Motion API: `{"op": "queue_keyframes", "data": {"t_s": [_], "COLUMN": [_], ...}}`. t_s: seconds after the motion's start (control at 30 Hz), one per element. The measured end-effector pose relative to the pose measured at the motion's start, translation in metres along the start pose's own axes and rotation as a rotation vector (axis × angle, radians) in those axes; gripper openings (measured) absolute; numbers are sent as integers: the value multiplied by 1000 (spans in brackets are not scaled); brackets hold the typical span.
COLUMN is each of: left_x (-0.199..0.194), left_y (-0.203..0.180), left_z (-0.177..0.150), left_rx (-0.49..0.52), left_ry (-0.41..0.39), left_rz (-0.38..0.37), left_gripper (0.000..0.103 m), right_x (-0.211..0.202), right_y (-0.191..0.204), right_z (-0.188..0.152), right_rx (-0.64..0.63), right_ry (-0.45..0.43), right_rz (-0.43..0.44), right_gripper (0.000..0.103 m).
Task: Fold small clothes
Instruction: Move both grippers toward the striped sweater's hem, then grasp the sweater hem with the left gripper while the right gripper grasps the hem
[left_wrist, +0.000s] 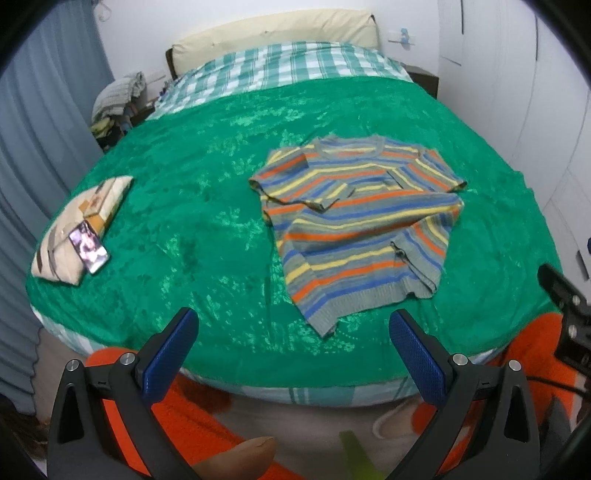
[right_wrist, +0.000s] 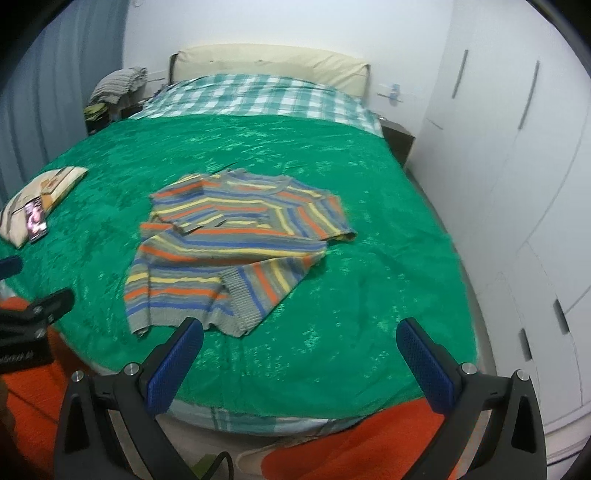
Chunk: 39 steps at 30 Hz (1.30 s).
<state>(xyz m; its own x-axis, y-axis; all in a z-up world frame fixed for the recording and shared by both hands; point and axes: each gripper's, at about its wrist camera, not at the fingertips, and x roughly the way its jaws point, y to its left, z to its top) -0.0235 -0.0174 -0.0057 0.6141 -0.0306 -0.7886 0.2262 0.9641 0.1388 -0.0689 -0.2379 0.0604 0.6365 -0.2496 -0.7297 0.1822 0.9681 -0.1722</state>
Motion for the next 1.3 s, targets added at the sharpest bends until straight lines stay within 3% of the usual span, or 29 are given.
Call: {"op": "queue_keyframes", "data": {"t_s": [0.13, 0.47, 0.8, 1.3], "left_x": [2, 41, 58, 66], "left_y": [3, 15, 11, 10], "left_z": [2, 5, 10, 10], "left_rx": [2, -54, -59, -38], "left_ry": [-14, 73, 108, 123], "left_rz": [15, 4, 3, -12], "left_gripper": [103, 103, 103, 103], "right_x": [7, 28, 55, 65], "right_y": [-6, -10, -15, -15], "right_z": [1, 4, 4, 8], "right_rx": [20, 9, 27, 23], "right_ry": [17, 71, 135, 152], "right_rz": [-41, -84, -79, -82], "right_gripper": [103, 103, 103, 103]}}
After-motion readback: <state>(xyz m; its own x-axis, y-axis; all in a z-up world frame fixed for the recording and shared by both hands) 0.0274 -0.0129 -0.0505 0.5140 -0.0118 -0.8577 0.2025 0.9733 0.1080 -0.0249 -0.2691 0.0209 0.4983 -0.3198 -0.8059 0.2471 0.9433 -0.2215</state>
